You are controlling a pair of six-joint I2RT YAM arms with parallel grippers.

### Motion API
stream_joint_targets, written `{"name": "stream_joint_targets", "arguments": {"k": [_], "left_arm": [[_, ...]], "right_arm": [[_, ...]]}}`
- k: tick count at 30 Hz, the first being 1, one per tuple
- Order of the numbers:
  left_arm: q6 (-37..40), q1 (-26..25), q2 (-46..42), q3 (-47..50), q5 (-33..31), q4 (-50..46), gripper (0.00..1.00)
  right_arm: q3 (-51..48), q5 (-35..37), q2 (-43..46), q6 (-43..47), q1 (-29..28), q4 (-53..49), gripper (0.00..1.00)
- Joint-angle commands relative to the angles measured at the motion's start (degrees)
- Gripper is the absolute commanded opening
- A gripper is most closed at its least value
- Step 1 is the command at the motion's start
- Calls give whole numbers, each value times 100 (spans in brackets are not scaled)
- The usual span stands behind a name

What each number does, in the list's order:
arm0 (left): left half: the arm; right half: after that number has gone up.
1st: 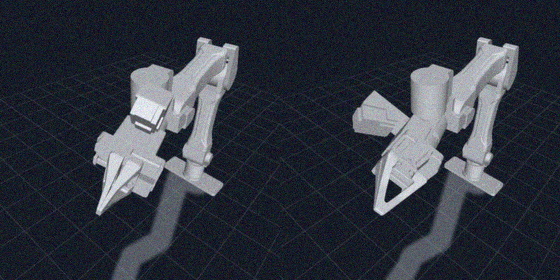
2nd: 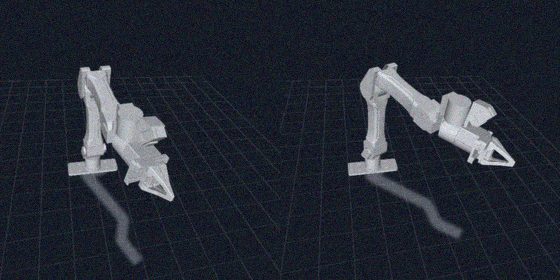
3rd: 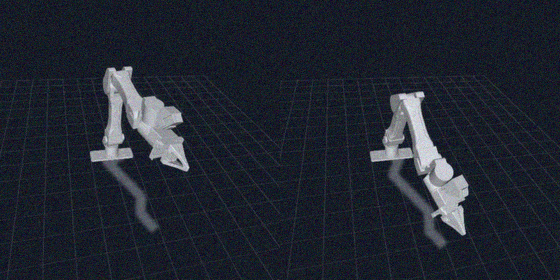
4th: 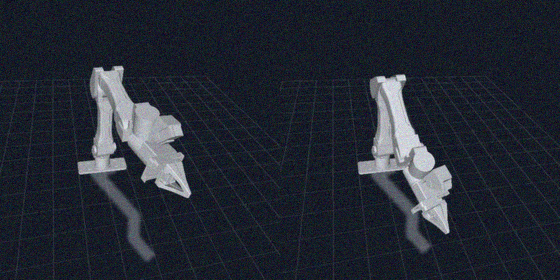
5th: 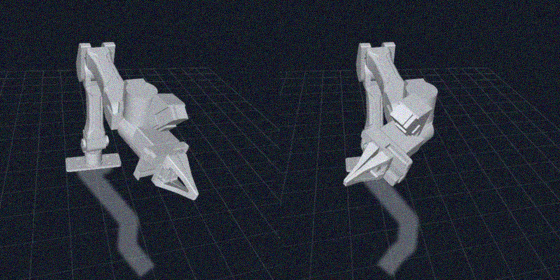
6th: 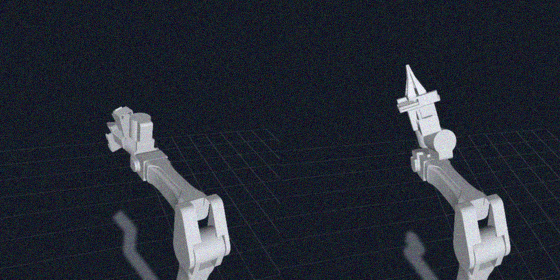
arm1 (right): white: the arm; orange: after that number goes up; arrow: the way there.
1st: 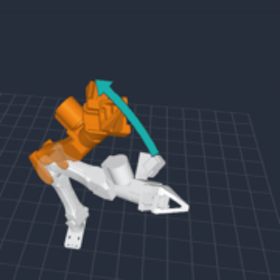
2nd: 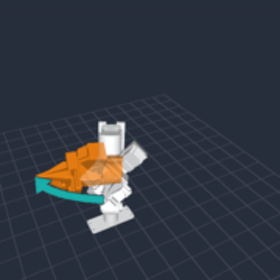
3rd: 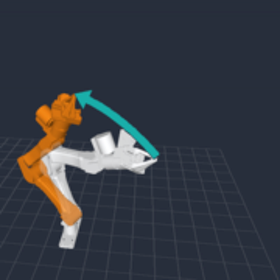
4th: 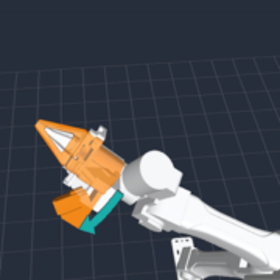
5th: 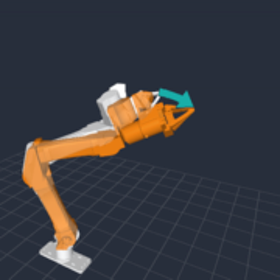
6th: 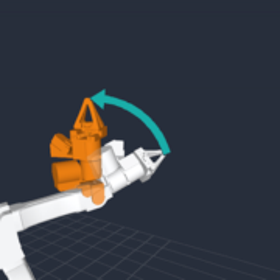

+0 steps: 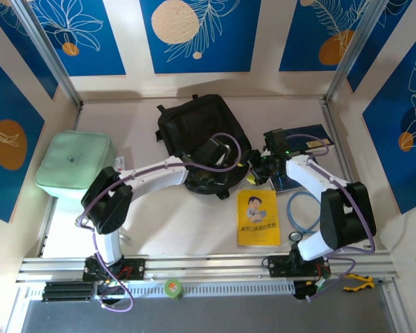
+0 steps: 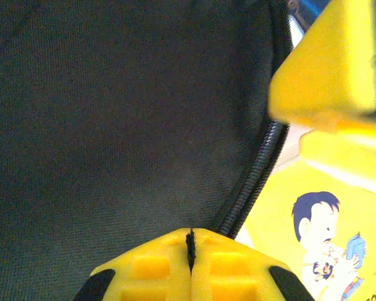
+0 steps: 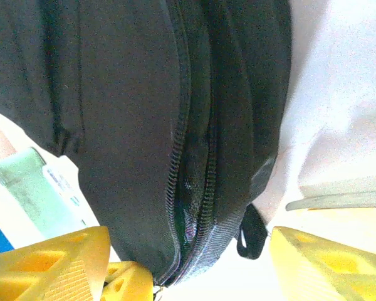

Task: Pack the student bag
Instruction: Unzip the student bag at the top-center of the table.

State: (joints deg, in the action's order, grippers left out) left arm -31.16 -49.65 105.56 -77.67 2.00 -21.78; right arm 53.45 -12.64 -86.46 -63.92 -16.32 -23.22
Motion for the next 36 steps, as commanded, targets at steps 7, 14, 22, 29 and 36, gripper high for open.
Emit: {"name": "stream_joint_targets", "arguments": {"k": [7, 14, 22, 29, 36], "left_arm": [[-279, -12, -415, 280, -300, -195, 0], [-876, 37, -849, 380, -1141, -1435, 0], [-1115, 301, -1194, 864, -1499, -1873, 0], [-1055, 640, -1105, 1090, -1525, -1854, 0], [-742, 972, -1059, 1399, -1313, -1185, 0]], "right_arm": [[323, 151, -786, -507, -365, 51, 38], [571, 801, -786, -344, -372, -221, 14], [636, 1015, -718, -305, -381, -341, 8], [622, 1083, -562, -184, -429, -377, 3], [584, 1192, -395, -60, -451, -453, 0]]}}
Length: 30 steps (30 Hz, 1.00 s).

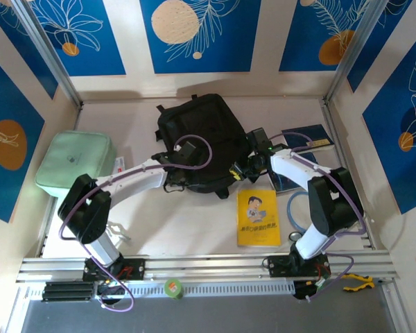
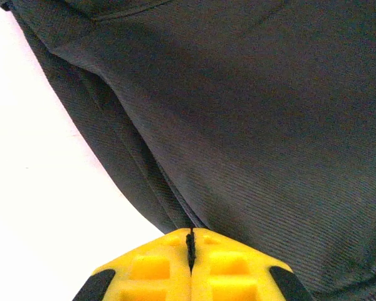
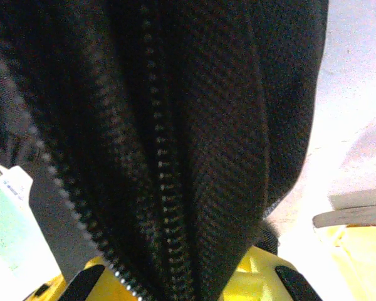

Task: Pack the student bag
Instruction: Unzip the student bag at the top-center of the table.

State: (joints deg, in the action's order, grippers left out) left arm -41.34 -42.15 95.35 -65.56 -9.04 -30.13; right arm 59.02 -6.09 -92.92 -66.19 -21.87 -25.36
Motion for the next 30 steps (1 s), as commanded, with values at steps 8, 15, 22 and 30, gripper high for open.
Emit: {"name": "stream_joint_targets", "arguments": {"k": [8, 15, 22, 30], "left_arm": [[1261, 596, -81, 694, 110, 1268, 0], [1727, 703, 129, 723, 224, 1831, 0], [1908, 1193, 338, 745, 277, 2201, 0], [2073, 1788, 860, 224, 697, 2281, 0]], "right_arm": [[-15, 378, 308, 372, 213, -171, 0], [-31, 332, 328, 688, 501, -41, 0], [-76, 0, 310, 931, 822, 203, 0], [-120, -222, 363, 923, 831, 260, 0]]}}
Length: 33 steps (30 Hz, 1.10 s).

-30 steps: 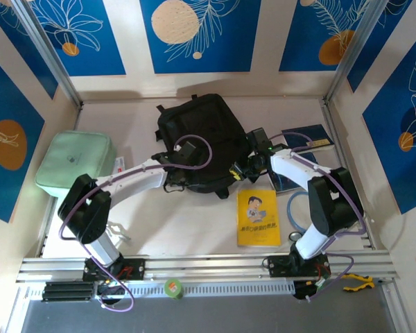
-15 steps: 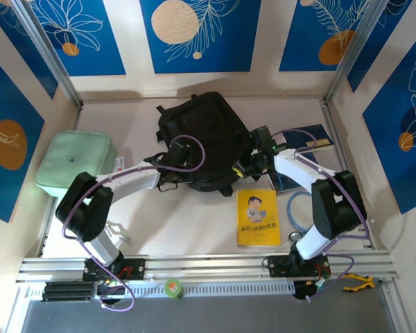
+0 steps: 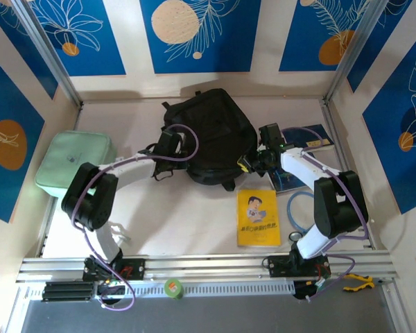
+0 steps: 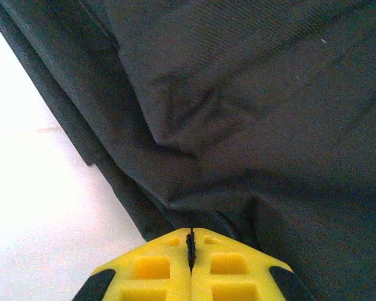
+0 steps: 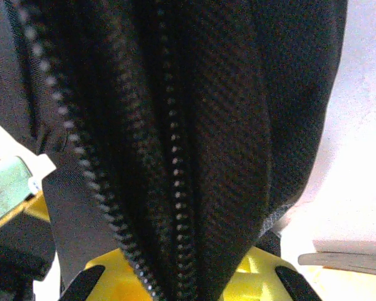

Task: Pack the student bag
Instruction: Unzip the student bag at the top-center of the table.

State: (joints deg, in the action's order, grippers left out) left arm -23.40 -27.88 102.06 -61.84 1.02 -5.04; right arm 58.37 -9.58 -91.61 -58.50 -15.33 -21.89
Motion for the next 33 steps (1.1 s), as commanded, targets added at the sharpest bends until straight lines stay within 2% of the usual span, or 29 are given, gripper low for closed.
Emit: {"name": "stream_joint_targets", "arguments": {"k": [1, 4, 9, 18, 27, 28, 31, 33], "left_arm": [[346, 410, 235, -152, -254, -132, 0], [590, 527, 254, -133, -10, 103, 0], [775, 637, 246, -79, -32, 296, 0], [232, 873, 616, -591, -506, -60, 0], [381, 1218, 540, -645, -123, 2, 1], [376, 1269, 489, -645, -98, -74, 6], [257, 1377, 244, -620, -116, -375, 34], [198, 1395, -27, -527, -215, -510, 45]], "right_arm": [[-47, 102, 226, 158, 194, -95, 0], [-30, -24, 236, 141, 271, -121, 0], [0, -62, 319, 158, 290, -219, 0], [-139, -375, 493, 55, 202, 15, 0], [-70, -635, 372, -261, -1, 411, 0], [-30, -639, 302, -333, -66, 453, 0], [-5, -592, 137, -651, -296, 702, 0], [-89, -441, 112, -900, -455, 941, 0]]}}
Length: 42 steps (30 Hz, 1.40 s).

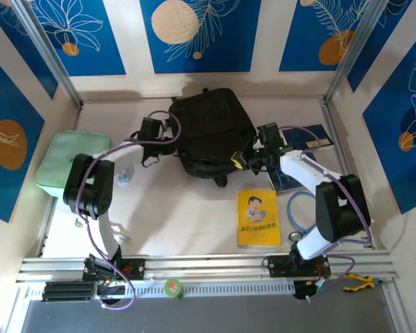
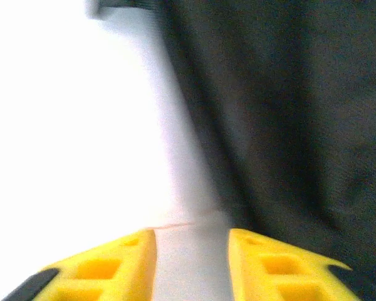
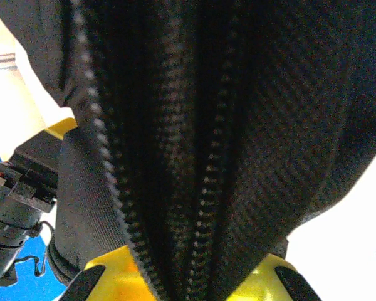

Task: Pack the student bag
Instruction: Unzip the student bag at the top-center of the table, then move the book to the center of the table.

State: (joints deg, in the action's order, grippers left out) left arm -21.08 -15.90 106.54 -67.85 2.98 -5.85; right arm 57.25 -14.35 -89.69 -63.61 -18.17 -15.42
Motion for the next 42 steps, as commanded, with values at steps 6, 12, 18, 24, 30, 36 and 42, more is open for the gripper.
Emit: {"name": "stream_joint_targets", "arguments": {"k": [6, 12, 18, 24, 30, 36, 42], "left_arm": [[-332, 201, -1553, 491, -375, -824, 64], [-397, 193, -2293, 683, 281, -1185, 73], [-592, 66, -2610, 848, 1286, -1208, 94], [-637, -582, -2571, 603, 1304, -1484, 100], [-972, -1589, -2242, 460, 1088, -1138, 100], [-1636, -2561, -1939, 661, 739, -599, 100], [-2220, -3011, -1877, 1141, 779, 48, 100]], "right_arm": [[172, 316, -414, -740, -698, 704, 0], [802, 249, -952, -513, -1086, 340, 31], [1055, 1321, -70, 700, -1120, -1095, 64], [223, 2540, 1180, 1120, -885, -2343, 70], [-1089, 2228, 1942, 822, -512, -2399, 71], [-1980, 1417, 1832, 214, -388, -1293, 70], [-2362, 1391, 1447, -437, -380, -278, 69]]}}
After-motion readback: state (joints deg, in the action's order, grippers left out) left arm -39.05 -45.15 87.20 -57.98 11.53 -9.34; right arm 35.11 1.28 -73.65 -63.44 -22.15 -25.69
